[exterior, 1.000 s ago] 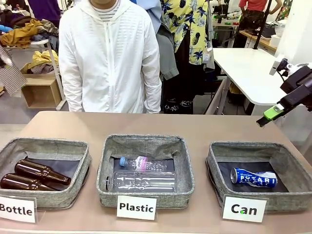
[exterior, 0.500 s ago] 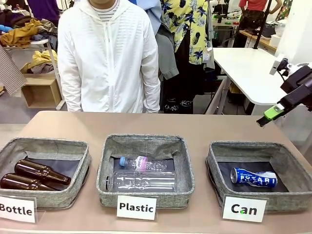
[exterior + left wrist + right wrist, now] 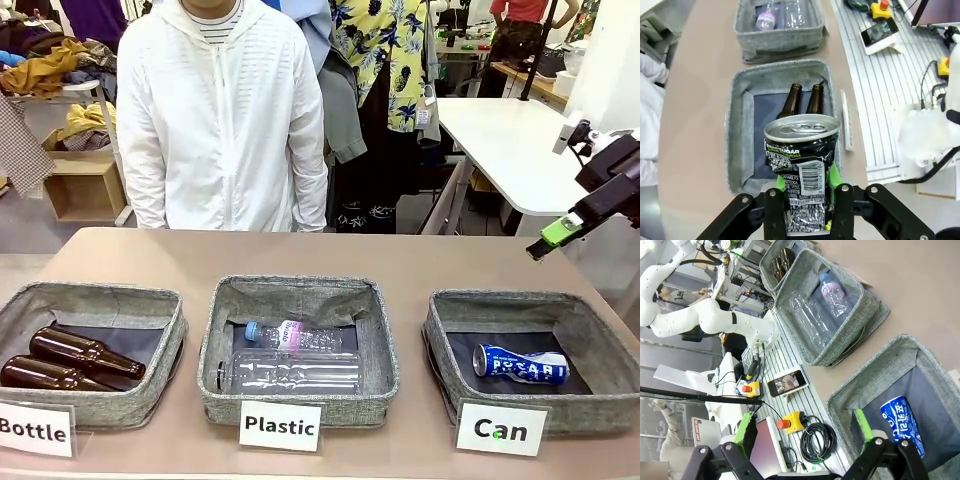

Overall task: Sort the can waste into the basket.
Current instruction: Pick up the can waste from the table and place it in the right Fabric basket.

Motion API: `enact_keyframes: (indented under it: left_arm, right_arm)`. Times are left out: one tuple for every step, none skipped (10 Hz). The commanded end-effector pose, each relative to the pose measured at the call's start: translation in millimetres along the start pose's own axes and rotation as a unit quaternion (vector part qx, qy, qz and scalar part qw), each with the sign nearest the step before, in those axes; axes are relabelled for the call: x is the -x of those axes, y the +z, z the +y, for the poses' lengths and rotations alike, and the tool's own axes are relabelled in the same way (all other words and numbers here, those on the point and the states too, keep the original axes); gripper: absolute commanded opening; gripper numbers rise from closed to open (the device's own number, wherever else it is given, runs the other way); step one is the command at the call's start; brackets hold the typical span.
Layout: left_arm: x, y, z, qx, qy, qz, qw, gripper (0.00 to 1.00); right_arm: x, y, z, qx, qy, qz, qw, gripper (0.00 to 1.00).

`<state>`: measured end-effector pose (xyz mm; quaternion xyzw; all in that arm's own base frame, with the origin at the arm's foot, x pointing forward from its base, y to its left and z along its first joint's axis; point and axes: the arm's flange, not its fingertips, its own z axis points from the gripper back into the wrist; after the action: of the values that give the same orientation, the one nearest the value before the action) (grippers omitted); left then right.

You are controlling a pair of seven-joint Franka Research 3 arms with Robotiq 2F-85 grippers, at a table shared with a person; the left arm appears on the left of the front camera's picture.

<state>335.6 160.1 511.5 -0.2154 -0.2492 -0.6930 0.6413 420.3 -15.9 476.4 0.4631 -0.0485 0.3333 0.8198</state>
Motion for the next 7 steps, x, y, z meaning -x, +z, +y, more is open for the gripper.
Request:
enact_keyframes:
  left_arm:
    - [1, 4, 2, 0.000, 0.004, 0.009, 1.000, 0.24]
    - [1, 4, 2, 0.000, 0.004, 0.009, 1.000, 0.24]
    - [0, 3, 1, -0.001, -0.001, 0.004, 1.000, 0.33]
    - [-36, -23, 10, -0.009, 0.017, -0.044, 0.999, 0.33]
    - [-84, -53, 9, -0.005, 0.059, -0.044, 0.997, 0.33]
    - [-147, -80, 15, -0.035, 0.021, -0.067, 0.997, 0.33]
    - [-201, -101, 23, -0.030, 0.020, -0.084, 0.996, 0.33]
  right_arm:
    - [2, -2, -1, 0.005, 0.010, -0.003, 1.000, 1.00]
    - [2, -2, -1, 0.005, 0.010, -0.003, 1.000, 1.00]
    - [0, 0, 0, 0.000, 0.000, 0.000, 1.000, 1.00]
    - [5, 18, 32, 0.039, -0.020, 0.019, 0.999, 1.00]
    - [17, 30, 52, 0.082, -0.044, 0.064, 0.994, 1.00]
    - [38, 48, 64, 0.119, -0.083, 0.088, 0.986, 1.00]
    - [60, 66, 70, 0.135, -0.105, 0.081, 0.982, 1.00]
